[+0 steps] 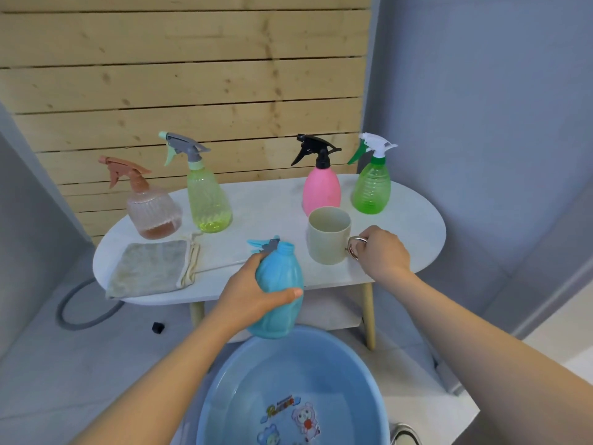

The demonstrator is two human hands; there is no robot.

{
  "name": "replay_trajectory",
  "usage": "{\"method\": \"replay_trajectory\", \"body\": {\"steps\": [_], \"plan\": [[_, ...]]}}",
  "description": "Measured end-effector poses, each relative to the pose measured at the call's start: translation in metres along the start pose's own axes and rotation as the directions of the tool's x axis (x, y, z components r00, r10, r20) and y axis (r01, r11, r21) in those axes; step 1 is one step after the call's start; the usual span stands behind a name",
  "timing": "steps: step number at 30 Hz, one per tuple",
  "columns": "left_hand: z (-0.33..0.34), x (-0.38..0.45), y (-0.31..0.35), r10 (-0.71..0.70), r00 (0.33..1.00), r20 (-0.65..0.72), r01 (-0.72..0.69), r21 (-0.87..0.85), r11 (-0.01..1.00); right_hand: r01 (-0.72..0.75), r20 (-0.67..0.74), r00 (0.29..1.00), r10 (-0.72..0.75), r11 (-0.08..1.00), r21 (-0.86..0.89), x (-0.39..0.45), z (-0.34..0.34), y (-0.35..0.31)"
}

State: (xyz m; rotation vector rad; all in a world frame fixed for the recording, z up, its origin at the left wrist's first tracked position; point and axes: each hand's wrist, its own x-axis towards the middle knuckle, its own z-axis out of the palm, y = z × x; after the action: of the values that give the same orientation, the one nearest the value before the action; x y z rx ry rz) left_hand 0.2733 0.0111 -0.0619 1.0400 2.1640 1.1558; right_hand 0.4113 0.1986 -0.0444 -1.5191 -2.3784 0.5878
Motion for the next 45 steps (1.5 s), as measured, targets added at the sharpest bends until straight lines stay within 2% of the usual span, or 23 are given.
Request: {"method": "replay_trajectory", "body": {"steps": [7,13,16,20,23,26,29,34,37,39,43,45], "plan": [[-0.006,-0.006,0.0,0.004,1.0,0.013,-0.004,-0.003,1.0,-0.011,0.087,0.996,0.011,1.0,-0.009,0.001,-0.011,0.005],[-0.035,-0.028,-0.006,0.023,0.994,0.103,-0.025,0.017,1.0,0.203,0.16,0.964,-0.214,0.976,0.085,-0.025,-0.034,0.005],[-0.053,-0.043,-0.016,-0.008,0.983,0.183,0.0,0.048,0.999,0.32,0.292,0.903,-0.316,0.947,0.033,-0.052,-0.036,0.004],[-0.064,-0.057,-0.041,-0.057,0.968,0.246,0.017,0.162,0.987,0.434,0.466,0.807,-0.364,0.9,-0.049,-0.079,-0.011,0.0],[-0.057,-0.062,-0.069,-0.111,0.957,0.267,0.054,0.209,0.976,0.474,0.591,0.736,-0.331,0.875,-0.099,-0.083,0.023,0.0],[-0.045,-0.06,-0.11,-0.183,0.945,0.27,0.136,0.183,0.974,0.471,0.713,0.653,-0.255,0.874,-0.12,-0.074,0.071,0.009],[-0.034,-0.053,-0.135,-0.212,0.943,0.256,0.175,0.158,0.972,0.466,0.756,0.614,-0.226,0.877,-0.117,-0.065,0.097,0.024],[-0.002,-0.038,-0.179,-0.243,0.947,0.212,0.224,0.11,0.968,0.471,0.787,0.583,-0.203,0.873,-0.124,-0.042,0.163,0.047],[0.023,-0.039,-0.208,-0.272,0.938,0.214,0.244,0.148,0.959,0.47,0.803,0.559,-0.206,0.877,-0.102,-0.039,0.213,0.061],[0.037,-0.038,-0.223,-0.25,0.947,0.203,0.213,0.186,0.959,0.462,0.795,0.568,-0.211,0.882,-0.096,-0.041,0.236,0.065],[0.065,-0.039,-0.247,-0.326,0.937,0.128,0.318,0.078,0.945,0.459,0.76,0.62,-0.198,0.877,-0.146,-0.047,0.267,0.074],[0.077,-0.044,-0.257,-0.348,0.932,0.1,0.341,0.081,0.937,0.499,0.742,0.634,-0.219,0.849,-0.176,-0.048,0.276,0.078]]}}
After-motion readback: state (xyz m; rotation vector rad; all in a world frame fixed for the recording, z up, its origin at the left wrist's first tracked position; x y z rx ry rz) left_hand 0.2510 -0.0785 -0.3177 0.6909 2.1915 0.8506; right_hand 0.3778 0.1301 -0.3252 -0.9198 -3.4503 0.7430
